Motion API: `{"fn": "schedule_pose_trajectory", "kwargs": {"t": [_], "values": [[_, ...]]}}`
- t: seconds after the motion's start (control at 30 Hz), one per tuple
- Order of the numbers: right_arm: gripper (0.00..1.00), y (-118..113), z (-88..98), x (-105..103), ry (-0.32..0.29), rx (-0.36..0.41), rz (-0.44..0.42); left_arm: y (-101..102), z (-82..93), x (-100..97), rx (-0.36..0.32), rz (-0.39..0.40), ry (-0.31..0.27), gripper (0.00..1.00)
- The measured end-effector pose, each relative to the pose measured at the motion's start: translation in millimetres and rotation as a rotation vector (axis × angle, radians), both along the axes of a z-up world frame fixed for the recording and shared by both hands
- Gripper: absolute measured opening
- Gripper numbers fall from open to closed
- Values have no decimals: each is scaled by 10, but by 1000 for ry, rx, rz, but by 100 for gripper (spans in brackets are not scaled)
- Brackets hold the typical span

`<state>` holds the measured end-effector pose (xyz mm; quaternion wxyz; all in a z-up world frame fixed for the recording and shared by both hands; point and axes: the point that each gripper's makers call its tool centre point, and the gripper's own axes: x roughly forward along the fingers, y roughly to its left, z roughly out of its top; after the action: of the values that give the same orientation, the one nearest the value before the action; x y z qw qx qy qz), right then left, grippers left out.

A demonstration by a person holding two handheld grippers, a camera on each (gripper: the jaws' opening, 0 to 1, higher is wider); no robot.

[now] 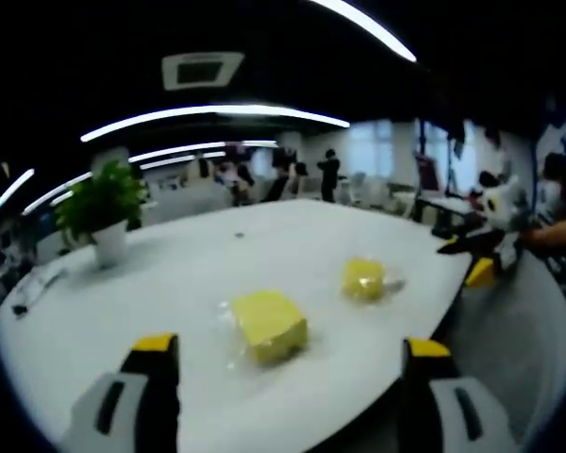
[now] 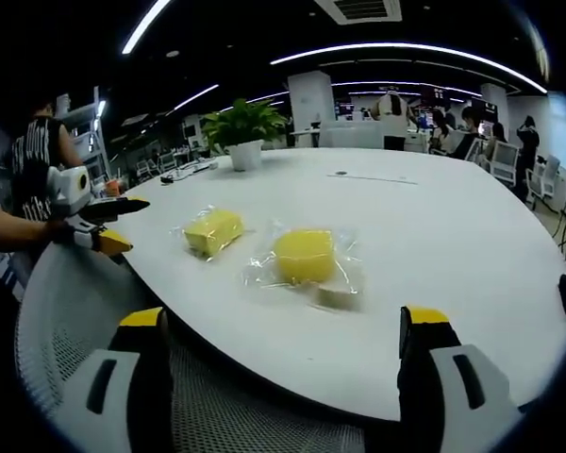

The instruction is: Compare the silicone blocks by pressing each to a similar depth, holding the contact briefly, and releasing to observe deformation and rebound differences across the visible hardness samples.

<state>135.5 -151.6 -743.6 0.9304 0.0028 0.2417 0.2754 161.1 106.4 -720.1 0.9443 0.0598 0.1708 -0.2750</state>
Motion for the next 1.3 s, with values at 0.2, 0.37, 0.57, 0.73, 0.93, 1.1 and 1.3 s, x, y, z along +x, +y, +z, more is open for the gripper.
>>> {"fn": "schedule_pose_trajectory", "kwargs": {"t": [0.2, 0.37, 0.57, 0.73, 0.93, 1.1, 1.3], "values": [[95, -7, -7, 2, 4, -4, -5, -4, 3, 1, -1, -1, -2, 100], [95, -14, -10, 5, 5, -5, -9, -4, -2, 0, -3, -5, 1, 100], [95, -17, -8, 7, 2, -5, -9, -3, 0, 0, -5, -3, -1, 100], [95, -17, 2, 9, -5, -4, -11, 2, 2, 4, -7, -1, -3, 100], [94, -15, 12, 12, -12, -2, -11, -1, 8, -1, -12, 0, -1, 100], [94, -16, 14, 12, -13, -1, -11, 0, 9, -1, -15, 0, 0, 100], [94, -15, 14, 12, -11, -2, -11, 7, 12, 3, -19, 0, -2, 100]]}}
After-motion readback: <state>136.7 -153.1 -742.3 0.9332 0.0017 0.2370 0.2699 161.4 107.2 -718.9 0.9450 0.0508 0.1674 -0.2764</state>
